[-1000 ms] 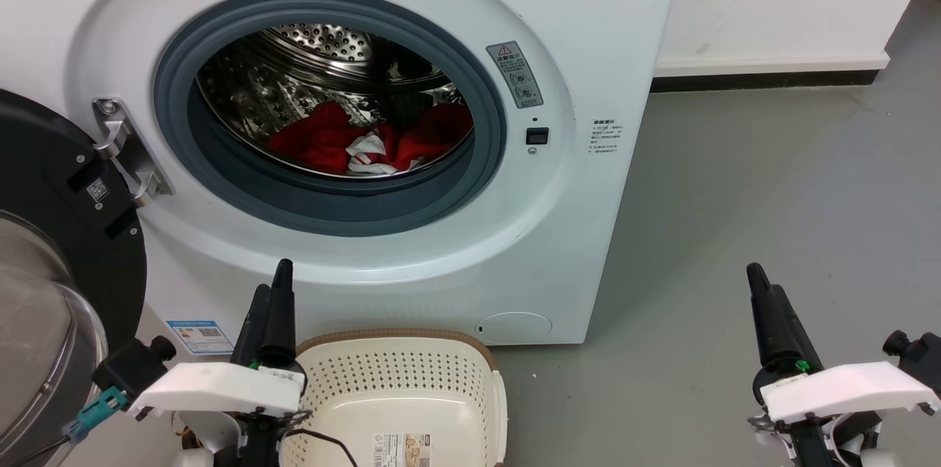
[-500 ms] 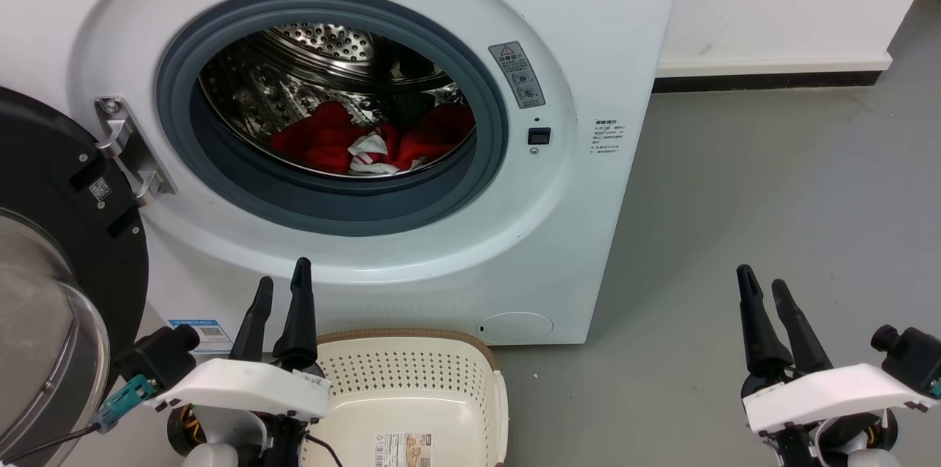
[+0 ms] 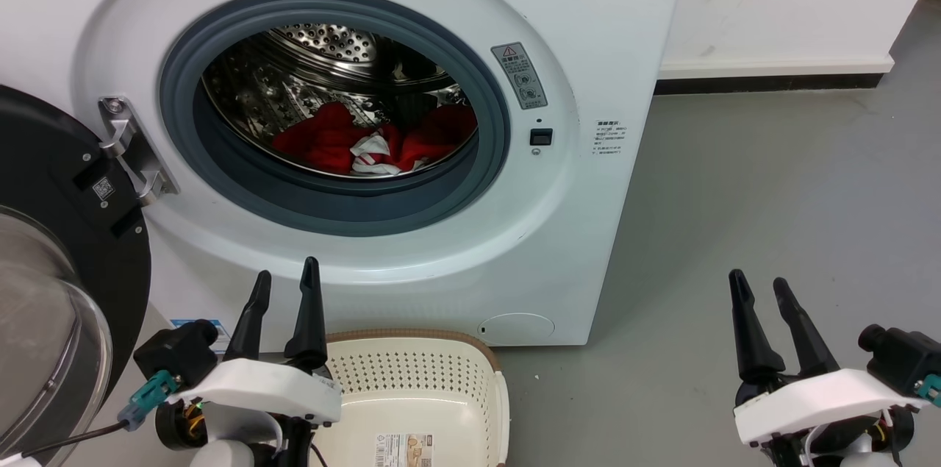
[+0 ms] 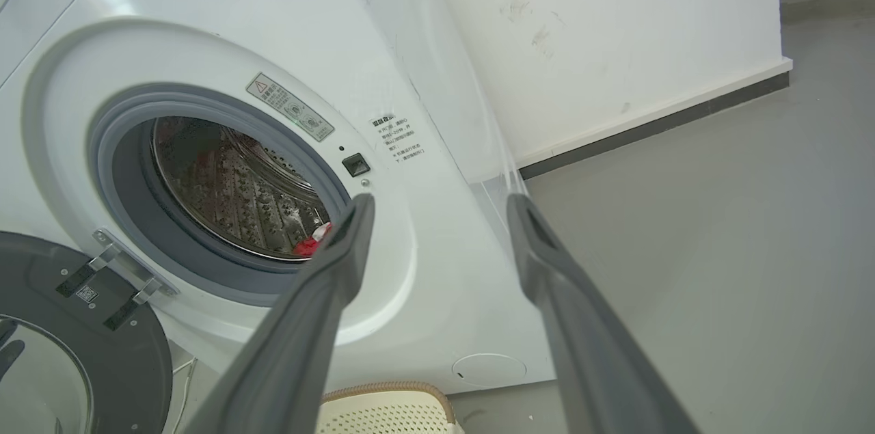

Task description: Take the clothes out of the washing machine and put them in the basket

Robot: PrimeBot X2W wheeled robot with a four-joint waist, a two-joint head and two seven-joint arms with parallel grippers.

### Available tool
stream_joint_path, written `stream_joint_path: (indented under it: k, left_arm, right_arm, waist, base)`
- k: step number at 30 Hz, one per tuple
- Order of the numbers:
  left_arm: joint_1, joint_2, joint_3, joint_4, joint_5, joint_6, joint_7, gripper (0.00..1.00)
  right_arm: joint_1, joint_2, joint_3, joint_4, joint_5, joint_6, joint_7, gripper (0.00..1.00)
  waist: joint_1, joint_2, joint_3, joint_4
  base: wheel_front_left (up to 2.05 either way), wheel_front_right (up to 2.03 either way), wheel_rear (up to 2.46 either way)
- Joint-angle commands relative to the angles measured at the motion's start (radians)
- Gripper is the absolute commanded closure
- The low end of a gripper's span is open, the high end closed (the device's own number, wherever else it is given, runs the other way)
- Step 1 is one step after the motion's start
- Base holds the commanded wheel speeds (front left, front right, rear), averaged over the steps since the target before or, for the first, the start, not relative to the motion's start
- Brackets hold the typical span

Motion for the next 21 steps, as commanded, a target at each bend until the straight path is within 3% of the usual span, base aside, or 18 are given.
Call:
stream_joint_path:
  k: [1,21]
  left_arm:
    - [-0.024,0.006,-0.005,-0.011,0.030,0.006,-0.011,0.00]
    - [-0.023,0.020,-0.031,0.002,0.234,0.039,-0.060,0.00]
  right_arm:
    - [0.000,0.000,0.003,-0.014,-0.027,0.000,-0.006,0.00]
    - [0.023,0.001,0.023,-0.035,-0.238,0.000,-0.023,0.00]
  waist:
    - [0.0000,0.0000,0.000,0.000]
    - [0.0000,0.0000,-0.005,0.009]
  base:
    - [0.00,0.00,0.00]
    - [0.00,0.00,0.00]
